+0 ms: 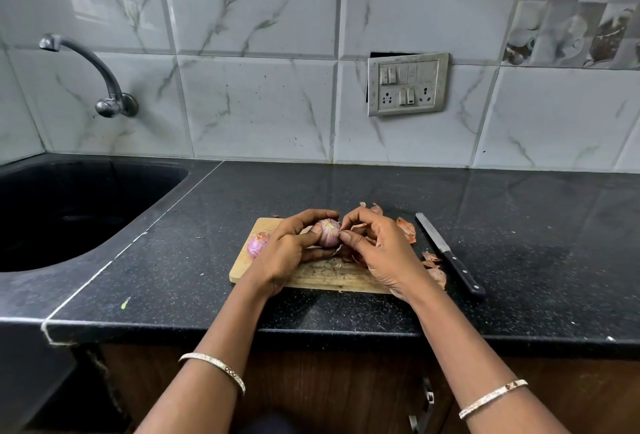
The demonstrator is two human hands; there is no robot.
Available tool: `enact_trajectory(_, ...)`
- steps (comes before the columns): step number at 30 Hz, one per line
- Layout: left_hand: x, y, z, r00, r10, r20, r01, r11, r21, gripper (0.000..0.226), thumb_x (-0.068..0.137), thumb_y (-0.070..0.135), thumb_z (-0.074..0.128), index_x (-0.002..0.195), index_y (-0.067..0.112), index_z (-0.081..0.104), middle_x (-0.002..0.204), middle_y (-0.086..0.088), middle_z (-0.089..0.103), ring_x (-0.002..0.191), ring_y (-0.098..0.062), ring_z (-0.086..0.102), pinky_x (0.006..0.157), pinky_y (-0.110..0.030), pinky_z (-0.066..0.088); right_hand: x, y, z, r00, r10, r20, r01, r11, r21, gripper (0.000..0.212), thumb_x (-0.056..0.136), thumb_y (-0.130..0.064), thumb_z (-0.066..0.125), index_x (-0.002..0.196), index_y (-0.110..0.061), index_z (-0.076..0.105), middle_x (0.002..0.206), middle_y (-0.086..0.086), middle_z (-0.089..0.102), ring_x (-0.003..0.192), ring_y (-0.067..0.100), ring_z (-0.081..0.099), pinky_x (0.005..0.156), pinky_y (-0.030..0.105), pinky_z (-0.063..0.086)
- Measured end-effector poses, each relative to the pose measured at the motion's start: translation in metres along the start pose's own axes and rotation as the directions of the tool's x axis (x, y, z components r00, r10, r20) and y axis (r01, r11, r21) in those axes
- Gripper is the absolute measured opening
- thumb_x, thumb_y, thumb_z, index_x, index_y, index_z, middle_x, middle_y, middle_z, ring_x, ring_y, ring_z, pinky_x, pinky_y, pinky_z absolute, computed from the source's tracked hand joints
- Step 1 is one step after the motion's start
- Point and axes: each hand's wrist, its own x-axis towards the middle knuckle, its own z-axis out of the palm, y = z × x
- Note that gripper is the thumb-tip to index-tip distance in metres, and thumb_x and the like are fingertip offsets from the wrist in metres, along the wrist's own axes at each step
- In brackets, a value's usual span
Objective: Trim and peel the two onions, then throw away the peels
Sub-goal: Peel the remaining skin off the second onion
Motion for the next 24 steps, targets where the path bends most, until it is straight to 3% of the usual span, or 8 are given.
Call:
enact_trajectory(3,0.0003,-0.0008,0.0004,1.000,0.008,-0.011,-0.008,1.000,-0.010,0.031,0.105,0.000,0.041,0.126,0.006,0.064,0.120,-0.016,0.069,0.097,-0.021,0.072,0.085,-0.029,0.060,0.0004,0.0004,0.0002,1.000,-0.002,-0.019,0.002,1.000,-0.016,0.014,0.093,-0.007,0.067,0.090,-0.020,0.064,0.079,-0.015,0.064,0.082,0.004,0.061,0.077,0.015,0.044)
enact_trajectory(5,0.0007,-0.0015,0.0006,1.000,0.011,-0.024,-0.011,1.000,-0.010,0.032,0.105,0.000,0.041,0.128,0.004,0.062,0.120,-0.015,0.069,0.098,-0.021,0.072,0.086,-0.029,0.060,0.0004,0.0002,0.0006,0.999,0.007,-0.033,-0.006,1.000,0.023,0.015,0.093,-0.007,0.068,0.092,-0.021,0.064,0.084,-0.014,0.066,0.085,0.008,0.065,0.080,0.020,0.049)
enact_trajectory(7,0.0012,-0.0025,0.0004,0.999,0.013,-0.035,-0.013,1.000,-0.015,0.032,0.106,0.002,0.041,0.130,0.004,0.061,0.124,-0.018,0.068,0.101,-0.024,0.071,0.089,-0.031,0.060,0.0000,-0.0015,0.0008,0.999,0.029,-0.033,-0.026,0.995,0.095,0.019,0.090,-0.006,0.072,0.098,-0.021,0.065,0.095,-0.010,0.071,0.088,0.012,0.070,0.077,0.028,0.057)
enact_trajectory(10,0.0017,-0.0034,-0.0002,0.999,0.019,-0.050,-0.019,1.000,-0.001,0.031,0.106,0.004,0.040,0.129,0.006,0.062,0.124,-0.018,0.068,0.103,-0.020,0.071,0.087,-0.029,0.060,-0.0004,-0.0051,0.0006,0.999,0.030,-0.020,-0.027,0.992,0.127,0.024,0.084,-0.006,0.080,0.099,-0.018,0.066,0.097,-0.002,0.073,0.089,0.016,0.072,0.068,0.024,0.057)
enact_trajectory(14,0.0009,-0.0030,-0.0001,0.999,0.016,-0.032,-0.016,1.000,0.014,0.031,0.106,0.003,0.041,0.128,0.007,0.063,0.122,-0.016,0.068,0.101,-0.021,0.071,0.089,-0.032,0.060,-0.0001,-0.0025,0.0008,0.999,0.017,-0.046,-0.013,0.996,0.093,0.015,0.086,-0.009,0.078,0.094,-0.017,0.069,0.092,-0.006,0.073,0.086,0.009,0.071,0.068,0.021,0.052)
enact_trajectory(19,-0.0003,-0.0013,0.0005,1.000,0.016,0.001,-0.016,0.999,0.033,0.030,0.105,0.002,0.042,0.126,0.007,0.064,0.123,-0.017,0.067,0.101,-0.023,0.071,0.091,-0.034,0.060,-0.0004,-0.0017,-0.0004,0.998,-0.029,-0.059,0.029,1.000,0.004,0.008,0.091,-0.011,0.072,0.090,-0.018,0.067,0.083,-0.013,0.069,0.086,0.004,0.066,0.082,0.024,0.049)
enact_trajectory(24,0.0008,-0.0020,0.0004,1.000,0.016,-0.013,-0.015,0.999,0.035,0.030,0.105,0.001,0.042,0.127,0.005,0.063,0.125,-0.020,0.066,0.100,-0.024,0.071,0.091,-0.034,0.060,0.0008,0.0004,0.0003,0.999,-0.042,-0.017,0.040,0.996,-0.080,0.011,0.095,-0.008,0.065,0.091,-0.019,0.064,0.083,-0.025,0.062,0.082,0.001,0.058,0.080,0.028,0.045)
